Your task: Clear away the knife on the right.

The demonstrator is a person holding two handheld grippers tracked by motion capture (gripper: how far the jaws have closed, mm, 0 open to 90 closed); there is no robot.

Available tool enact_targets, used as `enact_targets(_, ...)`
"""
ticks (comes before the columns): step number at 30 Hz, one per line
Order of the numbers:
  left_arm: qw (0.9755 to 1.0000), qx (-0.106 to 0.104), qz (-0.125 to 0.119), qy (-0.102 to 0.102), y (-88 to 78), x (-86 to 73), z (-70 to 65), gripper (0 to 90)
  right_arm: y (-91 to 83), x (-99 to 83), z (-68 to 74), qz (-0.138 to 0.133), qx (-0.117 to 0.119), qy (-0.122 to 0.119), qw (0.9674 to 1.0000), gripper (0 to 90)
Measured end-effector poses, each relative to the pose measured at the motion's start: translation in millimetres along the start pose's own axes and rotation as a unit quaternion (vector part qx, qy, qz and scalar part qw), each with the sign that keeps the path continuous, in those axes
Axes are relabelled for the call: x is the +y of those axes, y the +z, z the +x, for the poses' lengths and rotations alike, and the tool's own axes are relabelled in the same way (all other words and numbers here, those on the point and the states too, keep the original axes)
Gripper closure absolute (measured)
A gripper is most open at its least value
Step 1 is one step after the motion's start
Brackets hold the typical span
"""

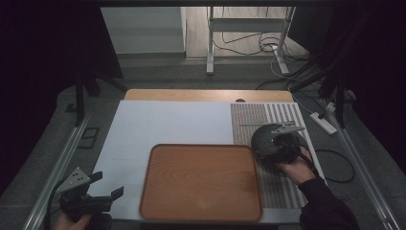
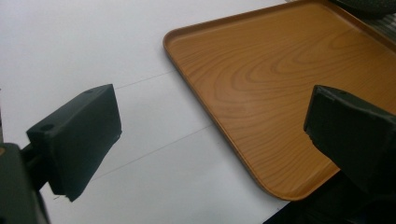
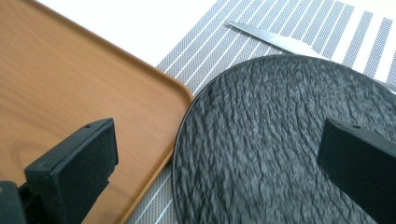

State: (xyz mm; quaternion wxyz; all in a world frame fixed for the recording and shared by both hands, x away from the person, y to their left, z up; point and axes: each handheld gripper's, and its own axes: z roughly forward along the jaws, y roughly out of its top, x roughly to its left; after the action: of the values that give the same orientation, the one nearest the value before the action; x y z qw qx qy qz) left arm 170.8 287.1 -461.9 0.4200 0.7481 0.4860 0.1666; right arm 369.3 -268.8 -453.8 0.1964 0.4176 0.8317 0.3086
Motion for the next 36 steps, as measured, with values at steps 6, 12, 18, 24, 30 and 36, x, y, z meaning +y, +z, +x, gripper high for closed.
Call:
enact_targets(6,1.0,0.0,0.0,-0.001,0.0,0.0,0.1,4.0,13.1,10.1,-6.3,0.015,0.0,-0.006,0.9999,0.0)
enact_targets(12,1.0,0.0,0.001,-0.001,0.1,0.1,0.5,4.0,27.6,18.4,-14.7,0.027,-0.004,-0.005,0.9996,0.0)
enact_targets(18,1.0,-0.001,0.0,0.001,0.1,0.1,0.0,4.0,42.4,25.0,-21.7,0.038,-0.016,-0.002,0.9991,0.0)
enact_targets(24,1.0,-0.001,0.0,0.0,0.0,0.0,0.2,3.9,52.7,31.6,-28.0,0.045,-0.021,0.003,0.9988,0.0)
enact_targets(30,1.0,0.0,0.001,0.002,0.2,0.2,-0.4,3.9,61.8,34.9,-34.8,0.05,-0.026,0.005,0.9984,0.0)
enact_targets(36,0.9999,0.002,0.005,0.012,1.1,0.7,-2.6,3.9,68.1,36.2,-39.1,0.056,-0.028,0.005,0.998,0.0)
